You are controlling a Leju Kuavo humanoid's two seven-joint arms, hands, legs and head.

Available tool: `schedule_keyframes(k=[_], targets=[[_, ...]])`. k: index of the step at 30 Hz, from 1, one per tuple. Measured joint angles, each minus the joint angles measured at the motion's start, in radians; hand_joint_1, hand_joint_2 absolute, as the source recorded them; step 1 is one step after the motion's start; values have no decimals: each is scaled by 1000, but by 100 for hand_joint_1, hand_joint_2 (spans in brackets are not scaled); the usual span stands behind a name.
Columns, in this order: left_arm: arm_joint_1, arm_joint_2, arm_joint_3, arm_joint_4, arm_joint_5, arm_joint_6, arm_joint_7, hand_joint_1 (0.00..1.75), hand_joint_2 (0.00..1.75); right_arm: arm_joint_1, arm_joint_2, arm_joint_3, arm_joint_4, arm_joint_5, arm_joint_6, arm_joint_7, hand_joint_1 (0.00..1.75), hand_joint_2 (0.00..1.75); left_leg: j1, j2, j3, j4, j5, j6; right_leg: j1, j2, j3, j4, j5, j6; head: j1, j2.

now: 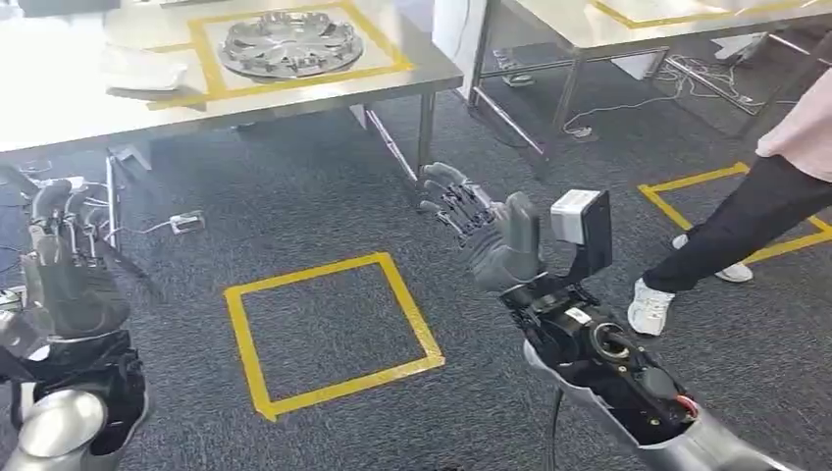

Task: Take the parts from the cabinet and place them on the table.

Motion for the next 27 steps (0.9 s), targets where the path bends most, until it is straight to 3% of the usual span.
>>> schedule_keyframes(k=[1, 2, 5, 6, 7, 8, 10, 11, 12, 13, 14, 15, 16, 17, 18, 20, 21, 22, 23, 25, 26, 27], targets=[[0, 0, 0, -2, 0, 0, 0, 0, 0, -1, 0, 0, 0, 0, 0, 0, 0, 0, -5, 3, 0, 1, -2, -6, 5, -40, 26, -56, -5, 0, 8, 0], [0, 0, 0, -4, 0, 0, 0, 0, 0, -5, 0, 0, 0, 0, 0, 0, 0, 0, -11, 8, -6, 8, -2, -11, 13, -41, 33, -75, -9, -9, 13, 0], [1, 0, 0, -6, 0, -1, 2, 0, 0, -1, 0, 0, 0, 0, -1, 1, 0, 0, -12, 35, -6, 4, 2, -24, 13, -13, 25, -67, -2, -28, -3, 0], [1, 0, 0, -9, 0, -1, 3, 0, 0, -3, 0, 0, 0, 0, -1, 1, 0, 0, -8, 32, -8, 10, -9, -34, 8, -5, 31, -75, 3, -37, -4, 0], [0, 2, 0, -10, -1, -1, 4, 0, 0, -6, 0, 0, -1, 0, -1, 0, 0, 0, -5, -2, -19, 46, -36, -38, 8, 1, 30, -75, 6, -42, -9, 0], [0, 2, 1, -13, -1, -1, 5, 0, 0, -9, 0, 0, -1, 0, -1, 2, 0, 0, -5, -26, -54, 122, -79, -38, 8, 8, 28, -75, 7, -49, -15, 0], [3, 3, 1, -13, -1, -1, 10, 0, 0, -8, 0, 2, 0, 0, 0, 3, 0, 0, -5, -40, -145, 307, -153, -41, 10, 24, 25, -75, 9, -53, -31, 0], [6, 3, 1, -13, -1, -1, 11, 0, 0, -8, 0, 2, 0, 0, -1, 3, 0, 0, -5, -40, -175, 361, -164, -40, 12, 33, 23, -75, 10, -55, -34, 0], [8, 3, 1, -13, -1, -2, 11, 0, 0, -8, 0, 2, 0, 0, -1, 4, 0, 0, -5, -40, -180, 363, -151, -37, 13, 42, 23, -75, 10, -55, -37, 0], [8, 3, 1, -13, -1, -3, 13, 0, 0, -8, 0, 2, 0, -4, 0, 4, 0, 0, -6, -41, -157, 311, -113, -33, 13, 52, 24, -75, 11, -55, -39, 0], [7, 3, 2, -14, -3, -4, 15, 0, 0, -9, 0, 3, 0, -9, 0, 6, 0, 0, -6, -44, -115, 221, -64, -28, 13, 62, 25, -74, 11, -54, -41, 0], [6, 3, 2, -16, -6, -6, 18, 0, 0, -9, 0, 3, 0, -11, 0, 8, 0, 0, -6, -60, -63, 117, -18, -21, 13, 71, 26, -74, 11, -54, -43, 0], [6, 3, 3, -19, -8, -6, 20, 0, 0, -10, 0, 3, 0, -11, 0, 10, 0, 0, -7, -92, -25, 42, 5, -13, 12, 78, 25, -74, 12, -52, -45, 0], [5, 3, 4, -21, -8, -7, 22, 0, 0, -12, 0, 3, 0, -12, 1, 10, 0, 0, -5, -96, -13, 8, 2, -15, 21, 86, 18, -66, 10, -47, -46, 0], [6, 3, 6, -24, -9, -9, 24, 0, 0, -11, 0, 3, 0, -12, 1, 12, 0, 0, -9, -84, -16, 12, 3, -17, 17, 92, 15, -69, 13, -42, -42, 0], [3, 3, 11, -25, -10, -11, 27, 0, 0, -11, 0, 3, 0, -12, 2, 15, 0, 0, -12, -76, -15, 12, 3, -12, 11, 104, 15, -75, 16, -31, -43, 0], [1, 3, 11, -25, -10, -11, 28, 0, 0, -13, 0, 3, 0, -12, 3, 14, 0, 0, -2, -66, -12, 1, 9, -4, 16, 100, 11, -70, 11, -25, -42, 0], [-1, 3, 11, -26, -10, -11, 29, 0, 0, -15, 0, 2, 0, -12, 4, 15, 0, 0, -2, -59, -9, -2, 11, 0, 17, 66, 0, -49, -8, -22, -41, 0], [-3, 3, 13, -27, -10, -8, 30, 0, 0, -20, 0, 3, 1, -12, 6, 16, 0, 0, -2, -52, -9, -2, 10, 6, 15, 43, -28, 13, -49, -20, -28, 0], [-2, 3, 16, -28, -8, -5, 31, 0, 0, -21, 0, 3, 5, -13, 6, 16, 0, 0, -3, -38, -10, -2, 9, 6, 10, 34, -106, 193, -128, -11, -18, 0], [-2, 3, 16, -28, -7, -5, 31, 0, 0, -21, 1, 5, 7, -13, 6, 16, 0, 0, -3, -30, -11, -2, 9, 6, 8, 33, -136, 260, -148, -7, -16, 0], [-1, 3, 16, -28, -7, -4, 32, 0, 0, -21, 1, 8, 10, -13, 8, 16, 0, 0, -3, -22, -10, -1, 8, 6, 5, 31, -142, 274, -141, -4, -13, 0]])
